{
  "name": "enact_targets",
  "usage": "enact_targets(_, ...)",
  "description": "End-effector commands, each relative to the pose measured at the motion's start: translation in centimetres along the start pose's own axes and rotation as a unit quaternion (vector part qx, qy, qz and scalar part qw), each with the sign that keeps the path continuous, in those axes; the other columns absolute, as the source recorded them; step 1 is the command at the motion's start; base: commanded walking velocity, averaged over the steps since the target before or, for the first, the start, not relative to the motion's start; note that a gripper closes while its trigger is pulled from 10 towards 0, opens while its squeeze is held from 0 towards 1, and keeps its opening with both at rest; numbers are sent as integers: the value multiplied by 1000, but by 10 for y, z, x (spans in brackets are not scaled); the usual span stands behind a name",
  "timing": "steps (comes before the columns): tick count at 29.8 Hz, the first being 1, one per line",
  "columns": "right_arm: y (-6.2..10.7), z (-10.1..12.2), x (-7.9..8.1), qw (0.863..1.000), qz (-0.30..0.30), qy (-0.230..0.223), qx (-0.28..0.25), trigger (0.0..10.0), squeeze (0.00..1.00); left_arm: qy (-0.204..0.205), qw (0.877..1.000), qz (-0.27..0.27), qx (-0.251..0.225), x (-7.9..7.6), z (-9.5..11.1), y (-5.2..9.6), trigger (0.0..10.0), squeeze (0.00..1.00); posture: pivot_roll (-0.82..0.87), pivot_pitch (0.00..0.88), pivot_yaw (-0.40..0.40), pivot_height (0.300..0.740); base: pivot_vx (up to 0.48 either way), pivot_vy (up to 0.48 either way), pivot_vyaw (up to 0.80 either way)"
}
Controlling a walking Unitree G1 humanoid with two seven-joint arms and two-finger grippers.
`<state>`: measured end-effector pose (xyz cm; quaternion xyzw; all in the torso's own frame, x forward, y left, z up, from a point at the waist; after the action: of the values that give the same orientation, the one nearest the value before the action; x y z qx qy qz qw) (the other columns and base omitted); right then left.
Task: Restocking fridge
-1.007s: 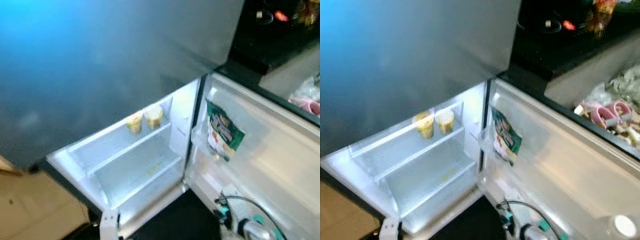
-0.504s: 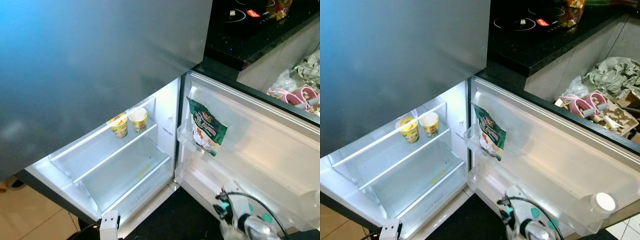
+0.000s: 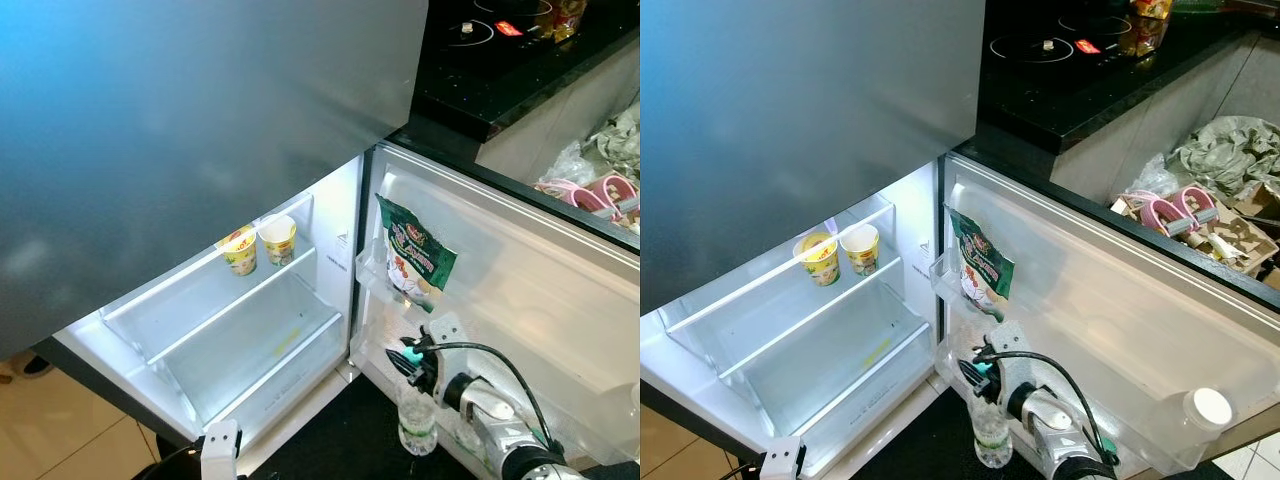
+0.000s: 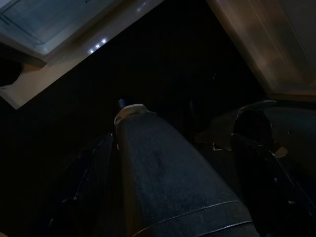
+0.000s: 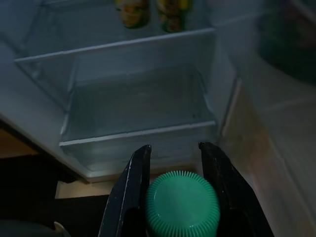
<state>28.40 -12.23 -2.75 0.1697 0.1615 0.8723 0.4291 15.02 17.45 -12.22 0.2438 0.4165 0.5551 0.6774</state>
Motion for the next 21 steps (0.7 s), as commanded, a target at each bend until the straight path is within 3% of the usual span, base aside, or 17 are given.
enact_targets(1, -3, 6, 2, 1000, 3, 17, -8, 10000, 0, -2, 1000, 3, 19, 1, -11, 3, 10000, 0, -38, 49, 26, 740, 0, 0, 0)
enact_targets(5, -2, 6, -1, 1000, -5, 18, -7, 10000, 0, -3, 1000, 1, 19, 0, -11, 2, 10000, 0, -37, 49, 24, 740, 0, 0, 0)
enact_targets(8, 4, 4, -13, 999, -32, 24, 4, 10000, 0, -2, 1000, 0, 19, 0, -11, 2, 10000, 0, -38, 49, 25, 740, 0, 0, 0)
enact_targets(12, 23, 4, -46, 995, -96, 26, 10, 10000, 0, -1, 1000, 0, 20, 1, -12, 3, 10000, 0, -39, 49, 25, 740, 0, 0, 0)
enact_targets(18, 38, 8, -69, 989, -143, 26, 7, 10000, 0, -2, 1000, 1, 21, 2, -12, 3, 10000, 0, -40, 49, 28, 740, 0, 0, 0)
enact_targets(20, 38, 8, -69, 989, -143, 26, 7, 10000, 0, -2, 1000, 1, 21, 2, -12, 3, 10000, 0, -40, 49, 28, 740, 0, 0, 0)
enact_targets(21, 45, 11, -79, 986, -165, 27, 5, 10000, 0, -2, 1000, 1, 21, 2, -12, 3, 10000, 0, -40, 49, 28, 740, 0, 0, 0)
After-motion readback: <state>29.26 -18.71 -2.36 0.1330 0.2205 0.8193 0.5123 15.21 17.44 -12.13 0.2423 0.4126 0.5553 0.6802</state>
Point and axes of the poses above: a point about 5 cm out from each wrist's last joint towards the gripper, its own y axis pointing back from the gripper into the wrist, its own z axis along the axis of the wrist's last joint, x = y × z, the point moved 3 cm from there along -y, pointing out of the wrist towards the gripper, and after that the axes turned 3 degrees about -y, right-handed, at the moved point
